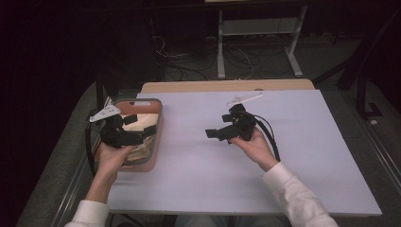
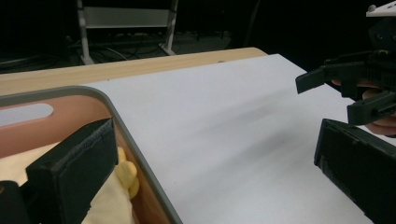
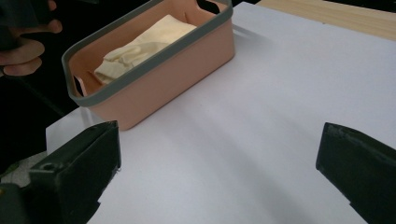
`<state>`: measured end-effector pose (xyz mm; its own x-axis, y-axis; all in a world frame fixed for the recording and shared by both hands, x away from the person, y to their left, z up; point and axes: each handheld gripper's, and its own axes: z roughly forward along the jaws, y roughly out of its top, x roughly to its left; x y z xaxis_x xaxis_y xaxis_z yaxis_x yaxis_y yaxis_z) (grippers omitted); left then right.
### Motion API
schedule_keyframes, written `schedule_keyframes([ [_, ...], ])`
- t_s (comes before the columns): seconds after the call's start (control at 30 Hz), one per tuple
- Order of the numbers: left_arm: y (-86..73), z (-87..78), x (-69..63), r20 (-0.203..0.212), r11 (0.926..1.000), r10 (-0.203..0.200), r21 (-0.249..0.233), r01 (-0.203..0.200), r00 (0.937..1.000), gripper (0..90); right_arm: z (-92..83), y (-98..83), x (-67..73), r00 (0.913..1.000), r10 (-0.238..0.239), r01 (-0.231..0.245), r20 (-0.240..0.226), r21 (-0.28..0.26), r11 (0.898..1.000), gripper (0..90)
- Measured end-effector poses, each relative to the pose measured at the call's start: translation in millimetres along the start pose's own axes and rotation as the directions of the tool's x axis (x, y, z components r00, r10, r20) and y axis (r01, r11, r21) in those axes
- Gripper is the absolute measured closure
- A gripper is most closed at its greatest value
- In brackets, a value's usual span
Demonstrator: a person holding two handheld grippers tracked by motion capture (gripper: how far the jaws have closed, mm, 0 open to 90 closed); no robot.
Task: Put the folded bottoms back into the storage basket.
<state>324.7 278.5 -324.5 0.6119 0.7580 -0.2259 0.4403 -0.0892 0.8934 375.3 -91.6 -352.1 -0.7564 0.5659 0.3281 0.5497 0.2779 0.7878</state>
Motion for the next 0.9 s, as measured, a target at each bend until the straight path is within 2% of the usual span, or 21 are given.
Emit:
schedule_keyframes([
  [0.2, -7.7, 5.1, -7.7, 0.015, 1.0, 0.005, -0.006, -0.004, 0.9999, 0.0, -13.1, -12.4, -5.2, 0.9999, 0.006, -0.006, 0.01, -0.015, 1.0, 0.0],
  [0.3, -11.4, 8.9, -12.5, 0.013, 0.9995, 0.032, 0.007, -0.032, 0.9994, 0.0, -19.6, -19.1, -7.5, 0.9999, 0.011, -0.011, 0.012, -0.026, 1.0, 0.0],
  [0.6, -21.1, 16.7, -26.5, 0.032, 0.9982, 0.059, 0.012, -0.059, 0.9978, 0.0, -39.5, -41.3, -12.1, 0.9995, 0.012, -0.01, 0.03, -0.049, 0.999, 0.1],
  [0.73, -25.1, 21.2, -33.0, 0.033, 0.9961, 0.083, 0.028, -0.084, 0.996, 0.0, -48.8, -55.2, -13.4, 0.9989, 0.009, -0.006, 0.046, -0.057, 0.998, 0.1],
  [0.83, -28.7, 24.6, -36.9, 0.05, 0.996, 0.084, 0.027, -0.085, 0.9952, 0.0, -57.1, -64.7, -15.3, 0.9984, 0.009, -0.005, 0.057, -0.066, 0.998, 0.0],
  [0.9, -31.0, 26.7, -40.4, 0.049, 0.9939, 0.102, 0.036, -0.104, 0.9936, 0.0, -62.5, -70.6, -17.3, 0.998, 0.014, -0.009, 0.062, -0.075, 0.997, 0.0],
])
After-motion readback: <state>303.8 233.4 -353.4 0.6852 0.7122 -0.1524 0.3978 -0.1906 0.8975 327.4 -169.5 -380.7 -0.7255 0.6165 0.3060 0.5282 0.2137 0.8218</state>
